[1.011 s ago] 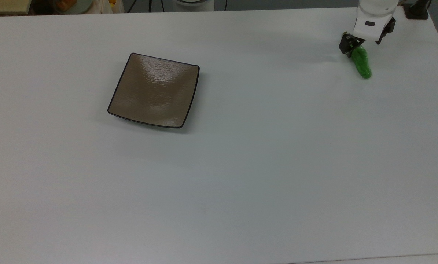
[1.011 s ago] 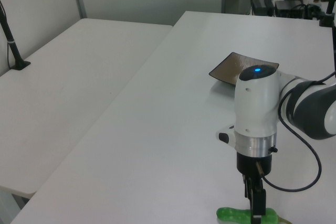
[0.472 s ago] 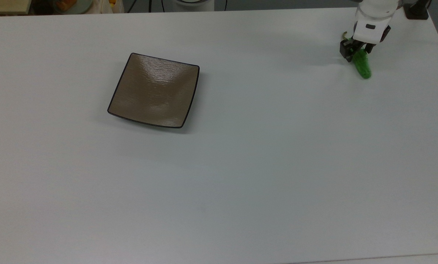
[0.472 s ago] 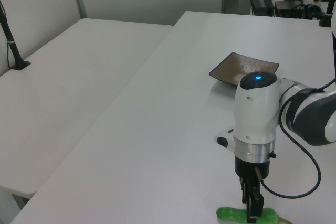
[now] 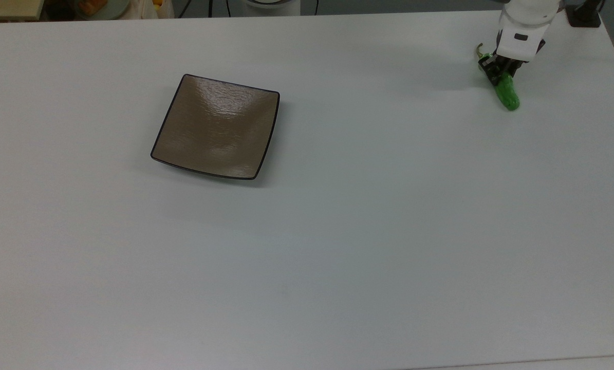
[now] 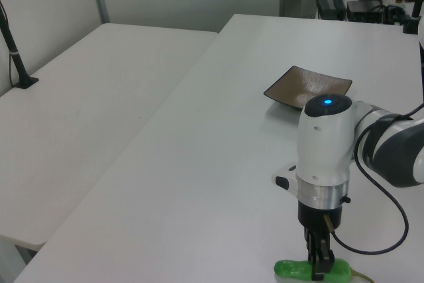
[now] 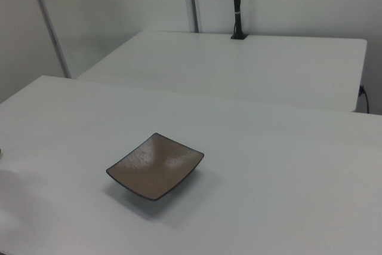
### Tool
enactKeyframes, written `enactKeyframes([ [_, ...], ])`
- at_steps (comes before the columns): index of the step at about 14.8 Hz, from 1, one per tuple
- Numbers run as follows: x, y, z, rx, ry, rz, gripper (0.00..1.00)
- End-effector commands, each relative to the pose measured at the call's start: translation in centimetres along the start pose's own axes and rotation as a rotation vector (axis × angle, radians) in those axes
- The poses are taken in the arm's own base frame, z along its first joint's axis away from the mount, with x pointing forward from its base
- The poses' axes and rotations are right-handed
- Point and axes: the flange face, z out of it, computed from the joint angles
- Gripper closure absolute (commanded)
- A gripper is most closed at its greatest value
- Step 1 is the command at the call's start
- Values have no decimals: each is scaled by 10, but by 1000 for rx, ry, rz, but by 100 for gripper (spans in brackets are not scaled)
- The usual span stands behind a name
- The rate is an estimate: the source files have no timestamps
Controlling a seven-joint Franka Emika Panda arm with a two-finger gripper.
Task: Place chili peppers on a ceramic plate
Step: 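Lower the gripper onto the green chili pepper and close on it, then carry the held chili pepper over the brown plate and lower it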
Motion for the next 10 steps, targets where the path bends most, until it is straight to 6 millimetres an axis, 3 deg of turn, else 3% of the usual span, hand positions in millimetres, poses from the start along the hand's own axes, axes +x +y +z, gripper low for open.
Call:
enactKeyframes([
  [1,0,-2,9,-11,6,5,100],
  [3,4,2,-4,-9,25,11,100],
  [6,14,18,-64,-12,107,20,100],
  [7,17,26,-74,-16,118,22,100],
  [10,35,77,-111,-65,94,10,100],
])
